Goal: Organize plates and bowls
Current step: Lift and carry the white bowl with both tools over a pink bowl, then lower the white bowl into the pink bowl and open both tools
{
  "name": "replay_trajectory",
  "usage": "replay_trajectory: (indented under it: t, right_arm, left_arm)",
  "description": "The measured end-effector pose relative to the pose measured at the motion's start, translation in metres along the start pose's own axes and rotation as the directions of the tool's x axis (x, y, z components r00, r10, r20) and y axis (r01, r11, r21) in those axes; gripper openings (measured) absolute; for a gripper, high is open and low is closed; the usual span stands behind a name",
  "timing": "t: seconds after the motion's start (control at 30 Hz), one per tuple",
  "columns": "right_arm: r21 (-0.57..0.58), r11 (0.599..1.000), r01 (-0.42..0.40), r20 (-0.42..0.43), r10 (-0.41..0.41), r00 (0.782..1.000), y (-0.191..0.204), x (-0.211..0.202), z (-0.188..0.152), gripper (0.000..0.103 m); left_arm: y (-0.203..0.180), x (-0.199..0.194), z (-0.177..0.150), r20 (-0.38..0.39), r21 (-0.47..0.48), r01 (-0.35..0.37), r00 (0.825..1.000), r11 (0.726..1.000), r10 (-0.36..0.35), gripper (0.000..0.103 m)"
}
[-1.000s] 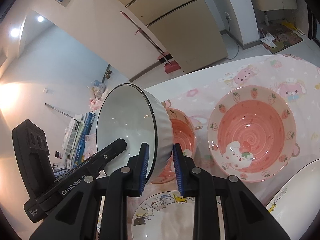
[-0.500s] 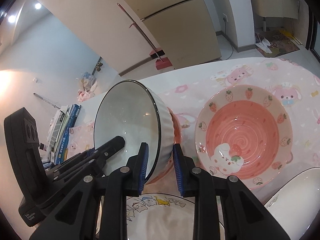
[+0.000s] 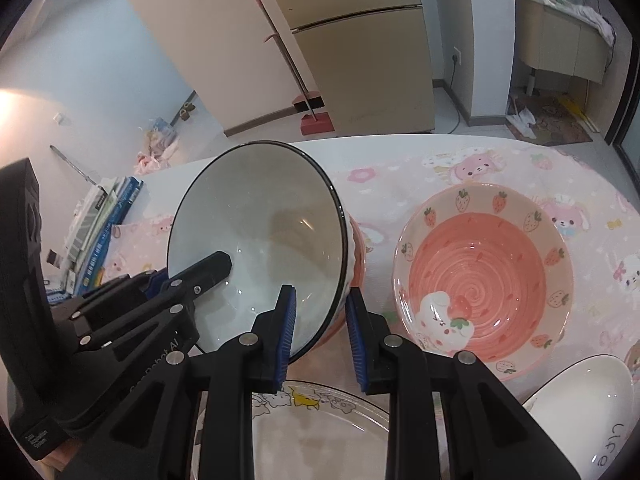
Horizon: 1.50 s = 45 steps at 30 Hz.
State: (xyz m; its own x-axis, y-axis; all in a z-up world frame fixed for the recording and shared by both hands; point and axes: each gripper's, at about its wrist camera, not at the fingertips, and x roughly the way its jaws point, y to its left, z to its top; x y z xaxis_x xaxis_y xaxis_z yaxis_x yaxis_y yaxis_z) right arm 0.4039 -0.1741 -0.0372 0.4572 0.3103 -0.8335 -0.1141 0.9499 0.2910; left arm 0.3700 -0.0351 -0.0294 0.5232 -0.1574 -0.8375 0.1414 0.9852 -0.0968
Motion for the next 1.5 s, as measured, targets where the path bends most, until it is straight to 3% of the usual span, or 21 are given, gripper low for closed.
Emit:
replay_trajectory:
  t: [0.3, 0.73, 0.9, 1.27, 1.5]
  right_arm:
    - [0.006, 0.999, 0.044, -0.021, -0.044, 0.999, -0.002, 0.003, -0.002, 0.027]
    - [0.044, 0.999, 0.002, -0.022, -0.001, 1.000, -0.006, 0.001, -0.001, 0.027]
    - [0.018, 0.998, 0.064, 0.022, -0.064, 0.998, 0.000, -0.001, -0.004, 0.017]
    - [-0.033, 0.996, 0.078, 0.075, -0.075, 0.994, 0.015, -0.014, -0.005, 0.017]
    - [-0.039, 0.994, 0.102, 0.044, -0.100, 0.994, 0.014, -0.003, -0.006, 0.017]
  left_arm:
    - [-0.008, 0.010, -0.002, -0.019, 0.038, -0.030, 0.999, 0.999, 0.031, 0.012]
    - [-0.011, 0.007, -0.003, -0.009, 0.048, -0.067, 0.998, 0.997, 0.068, 0.013]
    - [-0.022, 0.003, -0.006, -0.009, 0.088, -0.116, 0.993, 0.989, 0.118, 0.015]
    - [-0.021, -0.008, -0.007, 0.041, 0.110, -0.172, 0.985, 0.979, 0.168, 0.015]
    - [-0.015, 0.006, -0.010, 0.003, 0.111, -0.165, 0.986, 0.980, 0.166, 0.015]
